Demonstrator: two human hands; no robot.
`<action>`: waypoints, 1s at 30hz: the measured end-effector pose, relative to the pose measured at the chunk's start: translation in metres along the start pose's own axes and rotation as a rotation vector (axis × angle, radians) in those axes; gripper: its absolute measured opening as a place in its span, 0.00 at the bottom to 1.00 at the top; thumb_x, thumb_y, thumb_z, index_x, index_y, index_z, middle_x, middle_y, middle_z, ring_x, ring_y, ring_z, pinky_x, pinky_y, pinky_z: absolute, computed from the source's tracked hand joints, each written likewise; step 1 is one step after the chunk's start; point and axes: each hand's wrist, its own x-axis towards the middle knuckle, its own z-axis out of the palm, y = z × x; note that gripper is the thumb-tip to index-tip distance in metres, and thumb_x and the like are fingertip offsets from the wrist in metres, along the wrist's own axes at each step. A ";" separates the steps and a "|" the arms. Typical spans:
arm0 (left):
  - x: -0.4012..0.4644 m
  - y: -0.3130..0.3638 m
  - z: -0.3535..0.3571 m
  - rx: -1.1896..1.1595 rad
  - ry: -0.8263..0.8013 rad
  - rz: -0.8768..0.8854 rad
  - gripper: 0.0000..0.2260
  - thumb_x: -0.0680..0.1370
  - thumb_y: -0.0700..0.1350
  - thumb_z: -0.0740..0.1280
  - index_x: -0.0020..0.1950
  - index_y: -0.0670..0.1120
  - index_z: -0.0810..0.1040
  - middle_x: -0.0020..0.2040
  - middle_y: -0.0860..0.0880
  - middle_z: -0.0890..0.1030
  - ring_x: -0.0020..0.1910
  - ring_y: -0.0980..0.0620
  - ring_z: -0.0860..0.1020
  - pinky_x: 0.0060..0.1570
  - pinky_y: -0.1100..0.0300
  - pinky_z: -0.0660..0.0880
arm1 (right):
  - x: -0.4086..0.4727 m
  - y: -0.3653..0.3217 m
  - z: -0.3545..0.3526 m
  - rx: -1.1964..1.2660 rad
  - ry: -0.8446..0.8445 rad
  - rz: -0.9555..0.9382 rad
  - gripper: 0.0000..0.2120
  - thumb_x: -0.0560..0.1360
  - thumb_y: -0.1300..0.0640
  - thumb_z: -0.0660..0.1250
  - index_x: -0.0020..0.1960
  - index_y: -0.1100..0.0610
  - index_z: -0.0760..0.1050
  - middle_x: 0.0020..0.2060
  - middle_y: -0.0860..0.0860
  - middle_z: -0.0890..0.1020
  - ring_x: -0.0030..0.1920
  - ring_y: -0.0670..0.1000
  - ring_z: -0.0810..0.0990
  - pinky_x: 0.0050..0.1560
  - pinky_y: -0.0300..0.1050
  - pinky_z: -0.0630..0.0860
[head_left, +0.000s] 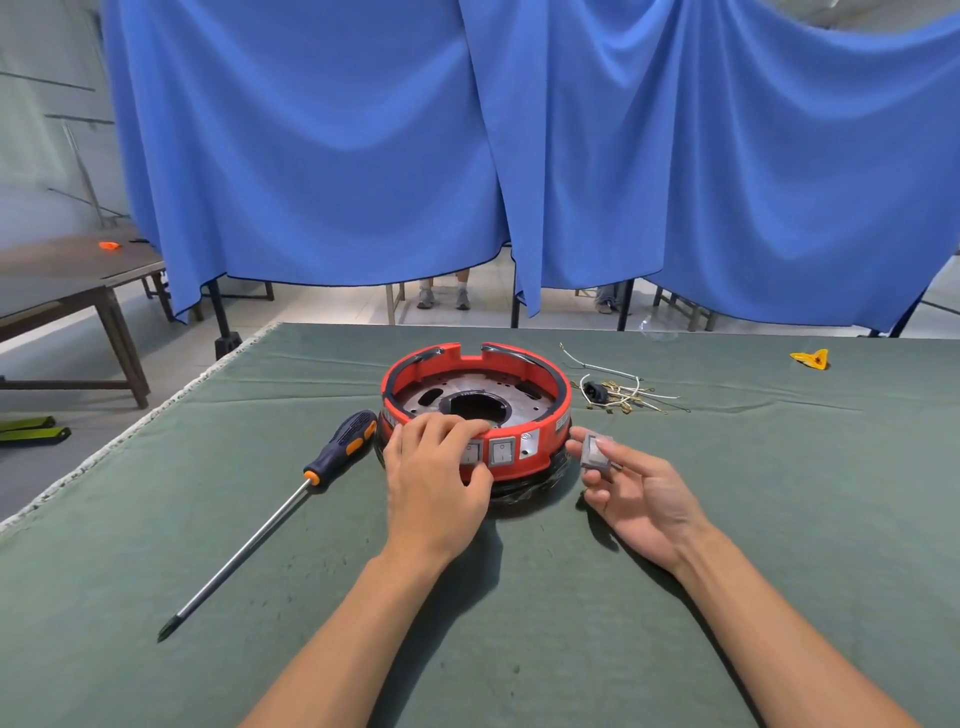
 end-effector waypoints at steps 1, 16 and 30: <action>0.000 0.000 0.000 0.000 0.001 -0.002 0.16 0.71 0.43 0.68 0.59 0.52 0.78 0.56 0.53 0.77 0.63 0.52 0.67 0.69 0.45 0.60 | 0.000 0.000 0.000 0.003 0.008 -0.006 0.17 0.67 0.60 0.66 0.55 0.63 0.77 0.42 0.55 0.84 0.28 0.45 0.74 0.24 0.35 0.70; -0.002 0.015 -0.001 0.210 0.045 0.170 0.23 0.65 0.43 0.69 0.60 0.47 0.78 0.61 0.44 0.75 0.65 0.42 0.70 0.70 0.40 0.58 | 0.001 0.005 0.011 -0.328 0.242 -0.308 0.08 0.68 0.59 0.73 0.47 0.55 0.81 0.34 0.48 0.85 0.33 0.45 0.81 0.32 0.40 0.73; -0.004 0.015 0.003 0.117 -0.053 0.160 0.21 0.68 0.49 0.66 0.61 0.52 0.76 0.56 0.53 0.77 0.60 0.52 0.72 0.72 0.50 0.53 | -0.006 0.022 0.026 -0.622 0.106 -0.481 0.14 0.66 0.70 0.74 0.46 0.58 0.77 0.38 0.49 0.85 0.38 0.48 0.84 0.36 0.43 0.81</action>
